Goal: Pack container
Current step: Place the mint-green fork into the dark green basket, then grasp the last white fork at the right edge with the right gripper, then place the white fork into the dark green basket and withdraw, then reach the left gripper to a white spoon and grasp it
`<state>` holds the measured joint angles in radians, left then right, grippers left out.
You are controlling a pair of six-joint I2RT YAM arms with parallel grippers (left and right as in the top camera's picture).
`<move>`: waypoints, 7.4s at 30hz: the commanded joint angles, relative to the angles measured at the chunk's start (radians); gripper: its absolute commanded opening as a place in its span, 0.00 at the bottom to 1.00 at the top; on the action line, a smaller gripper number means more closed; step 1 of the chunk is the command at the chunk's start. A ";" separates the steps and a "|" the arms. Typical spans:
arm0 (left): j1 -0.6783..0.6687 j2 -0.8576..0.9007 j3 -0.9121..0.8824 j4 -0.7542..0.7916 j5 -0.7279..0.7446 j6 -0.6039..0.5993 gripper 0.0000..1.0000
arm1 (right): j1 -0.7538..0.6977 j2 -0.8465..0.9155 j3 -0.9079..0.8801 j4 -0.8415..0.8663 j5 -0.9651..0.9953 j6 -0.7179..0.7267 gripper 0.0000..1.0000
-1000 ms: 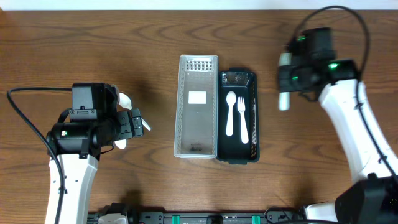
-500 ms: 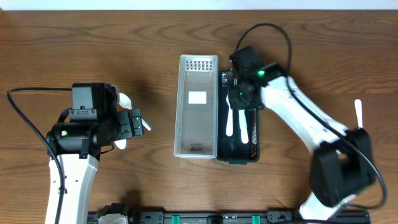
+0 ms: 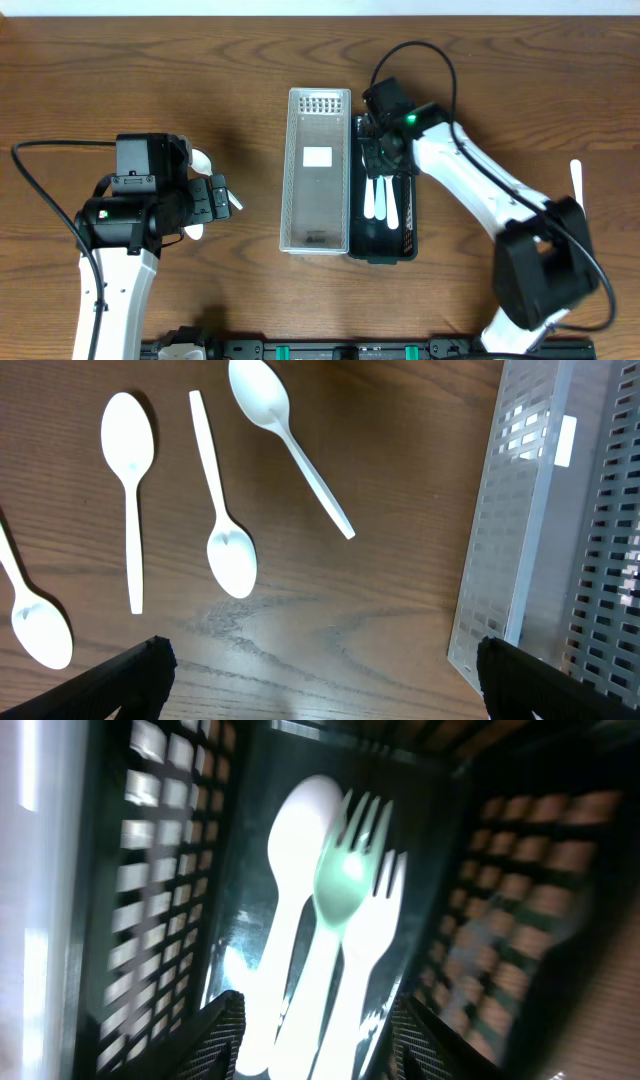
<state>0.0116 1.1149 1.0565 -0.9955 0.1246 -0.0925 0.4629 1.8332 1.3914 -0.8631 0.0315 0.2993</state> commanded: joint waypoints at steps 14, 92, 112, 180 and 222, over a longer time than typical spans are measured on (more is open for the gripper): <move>0.005 0.002 0.023 -0.001 -0.008 0.009 0.98 | -0.745 -0.305 0.015 -0.092 0.032 -0.196 0.77; 0.005 0.002 0.023 -0.002 -0.009 0.009 0.98 | -0.969 0.133 0.022 -0.004 -0.075 -0.248 0.01; 0.005 0.002 0.023 -0.002 -0.008 0.008 0.98 | -0.163 -0.208 0.020 -0.051 -0.108 -0.130 0.03; 0.005 0.791 0.237 0.187 -0.079 -0.361 0.98 | -0.508 -0.210 0.051 -0.120 -0.051 -0.218 0.77; 0.005 0.913 0.234 0.246 -0.080 -0.362 0.13 | -0.508 -0.210 0.051 -0.137 -0.051 -0.219 0.77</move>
<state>0.0116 1.9919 1.2865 -0.7471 0.0643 -0.4496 -0.0425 1.6173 1.4490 -0.9989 -0.0116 0.0940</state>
